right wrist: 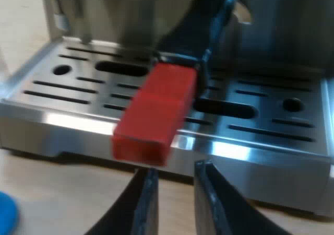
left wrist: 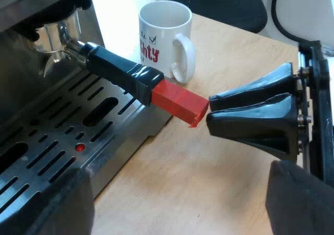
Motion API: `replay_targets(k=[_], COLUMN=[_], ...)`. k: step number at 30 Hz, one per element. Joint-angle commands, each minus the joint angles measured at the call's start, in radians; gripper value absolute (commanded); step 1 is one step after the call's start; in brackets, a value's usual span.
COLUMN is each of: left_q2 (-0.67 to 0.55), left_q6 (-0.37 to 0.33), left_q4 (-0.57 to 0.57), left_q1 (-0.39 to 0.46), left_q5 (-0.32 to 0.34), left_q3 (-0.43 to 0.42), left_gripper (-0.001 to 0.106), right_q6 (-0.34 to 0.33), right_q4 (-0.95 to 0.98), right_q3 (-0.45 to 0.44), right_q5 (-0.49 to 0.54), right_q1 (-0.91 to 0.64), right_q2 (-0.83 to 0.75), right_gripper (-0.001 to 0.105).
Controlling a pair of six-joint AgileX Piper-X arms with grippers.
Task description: Grind coffee beans and then tamp
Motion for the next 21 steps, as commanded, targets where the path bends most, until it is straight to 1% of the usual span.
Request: replay_targets(k=[1,4,6,8,11,13,15,17,19,20,21], left_q2=[0.0,-0.02,-0.039,-0.08,-0.132,-0.161,-0.183,-0.209,-0.223,-0.23,-0.232], left_q6=[0.002,0.002,0.009,0.013,0.013,0.013,0.013,0.013,0.02,0.032,0.036], left_q4=[-0.007,-0.007,-0.007,-0.007,-0.001,0.019,0.062,0.127,0.165,0.179,0.186], left_q1=[-0.004,-0.004,-0.004,-0.004,-0.004,-0.004,-0.004,-0.004,-0.004,-0.004,-0.004], left_q5=[0.008,0.008,0.008,0.002,0.002,0.002,0.002,-0.009,-0.021,-0.028,-0.032], left_q3=[0.0,0.0,0.0,0.0,0.0,0.0,0.0,0.0,0.0,0.0,0.0], left_gripper=[0.07,0.07,0.07,0.07,0.07,0.07,0.07,0.07,0.07,0.07,0.07], right_q6=[-0.003,-0.003,-0.003,-0.003,-0.003,-0.003,-0.003,-0.003,-0.001,0.014,0.03], right_q4=[0.044,0.093,0.119,0.148,0.173,0.206,0.25,0.318,0.377,0.431,0.461], right_q3=[-0.008,-0.008,-0.008,-0.008,-0.011,-0.019,-0.036,-0.069,-0.106,-0.135,-0.146], right_q5=[0.081,0.085,0.085,0.085,0.083,0.081,0.065,0.043,0.03,0.02,0.015], right_q1=[0.035,0.069,0.088,0.111,0.133,0.141,0.141,0.141,0.141,0.141,0.141], right_q2=[-0.022,-0.046,-0.067,-0.098,-0.144,-0.171,-0.198,-0.225,-0.237,-0.239,-0.239], right_gripper=[0.02,0.021,0.028,0.045,0.061,0.062,0.062,0.062,0.062,0.062,0.062])
